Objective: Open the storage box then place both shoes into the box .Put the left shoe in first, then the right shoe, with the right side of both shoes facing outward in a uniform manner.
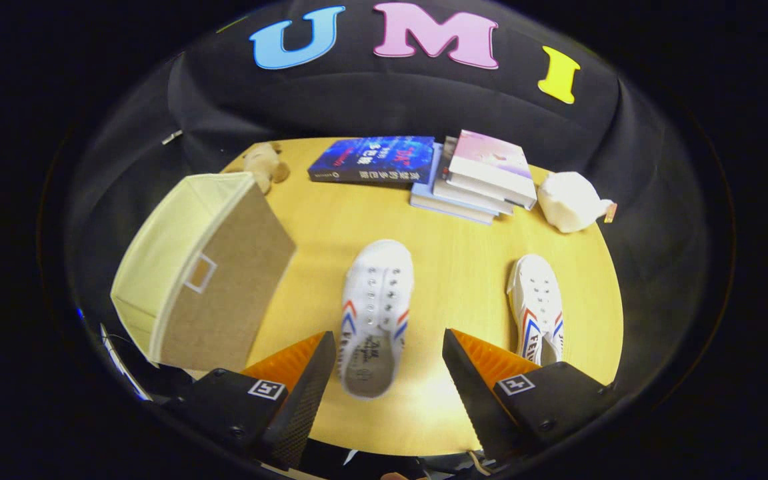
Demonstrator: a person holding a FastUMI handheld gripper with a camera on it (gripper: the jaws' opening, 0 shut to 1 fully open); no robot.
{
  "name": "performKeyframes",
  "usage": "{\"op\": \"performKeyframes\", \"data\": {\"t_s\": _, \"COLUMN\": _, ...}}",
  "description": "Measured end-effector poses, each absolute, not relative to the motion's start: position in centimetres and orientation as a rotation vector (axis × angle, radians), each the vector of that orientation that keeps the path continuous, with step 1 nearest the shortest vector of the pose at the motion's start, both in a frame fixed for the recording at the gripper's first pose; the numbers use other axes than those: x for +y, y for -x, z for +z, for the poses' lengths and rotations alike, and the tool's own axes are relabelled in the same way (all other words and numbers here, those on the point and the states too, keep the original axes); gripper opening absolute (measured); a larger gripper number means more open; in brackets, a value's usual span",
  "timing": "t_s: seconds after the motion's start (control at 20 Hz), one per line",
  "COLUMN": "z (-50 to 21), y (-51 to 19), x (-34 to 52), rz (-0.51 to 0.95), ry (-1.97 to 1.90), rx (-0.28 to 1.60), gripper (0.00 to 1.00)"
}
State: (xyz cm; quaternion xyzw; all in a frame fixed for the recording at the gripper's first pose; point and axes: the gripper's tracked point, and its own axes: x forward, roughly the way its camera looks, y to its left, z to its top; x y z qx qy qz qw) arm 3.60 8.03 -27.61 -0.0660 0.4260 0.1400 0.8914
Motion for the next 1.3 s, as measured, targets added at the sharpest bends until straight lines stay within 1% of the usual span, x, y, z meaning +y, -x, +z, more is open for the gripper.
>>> {"op": "performKeyframes", "data": {"t_s": 0.2, "z": -32.4, "y": -4.9, "x": 6.3, "rz": 0.29, "ry": 0.131, "rx": 0.956, "gripper": 0.99}}
{"op": "performKeyframes", "data": {"t_s": 0.35, "z": -34.9, "y": -5.8, "x": 7.1, "rz": 0.331, "ry": 0.093, "rx": 0.992, "gripper": 0.98}}
{"op": "performKeyframes", "data": {"t_s": 0.6, "z": -36.4, "y": -6.7, "x": 8.4, "rz": 0.372, "ry": 0.036, "rx": 1.023, "gripper": 0.85}}
{"op": "performKeyframes", "data": {"t_s": 0.65, "z": -36.7, "y": -6.7, "x": 8.9, "rz": 0.39, "ry": 0.023, "rx": 1.032, "gripper": 0.81}}
{"op": "performKeyframes", "data": {"t_s": 0.7, "z": -36.9, "y": -6.4, "x": 9.7, "rz": 0.416, "ry": -0.006, "rx": 1.047, "gripper": 0.69}}
{"op": "performKeyframes", "data": {"t_s": 0.8, "z": -36.7, "y": -6.1, "x": 10.2, "rz": 0.408, "ry": -0.052, "rx": 1.066, "gripper": 0.36}}
{"op": "performKeyframes", "data": {"t_s": 0.85, "z": -37.0, "y": -6.4, "x": 10.2, "rz": 0.402, "ry": -0.056, "rx": 1.069, "gripper": 0.31}}
{"op": "performKeyframes", "data": {"t_s": 0.95, "z": -36.6, "y": -6.4, "x": 9.8, "rz": 0.37, "ry": -0.085, "rx": 1.072, "gripper": 0.24}}
{"op": "performKeyframes", "data": {"t_s": 1.0, "z": -36.6, "y": -6.4, "x": 9.8, "rz": 0.338, "ry": -0.131, "rx": 1.081, "gripper": 0.12}}
{"op": "performKeyframes", "data": {"t_s": 1.1, "z": -36.5, "y": -6.3, "x": 9.9, "rz": 0.318, "ry": -0.178, "rx": 1.09, "gripper": 0.06}}
{"op": "performKeyframes", "data": {"t_s": 1.3, "z": -33.9, "y": -5.5, "x": 10.9, "rz": 0.268, "ry": -0.254, "rx": 1.066, "gripper": 0.06}}
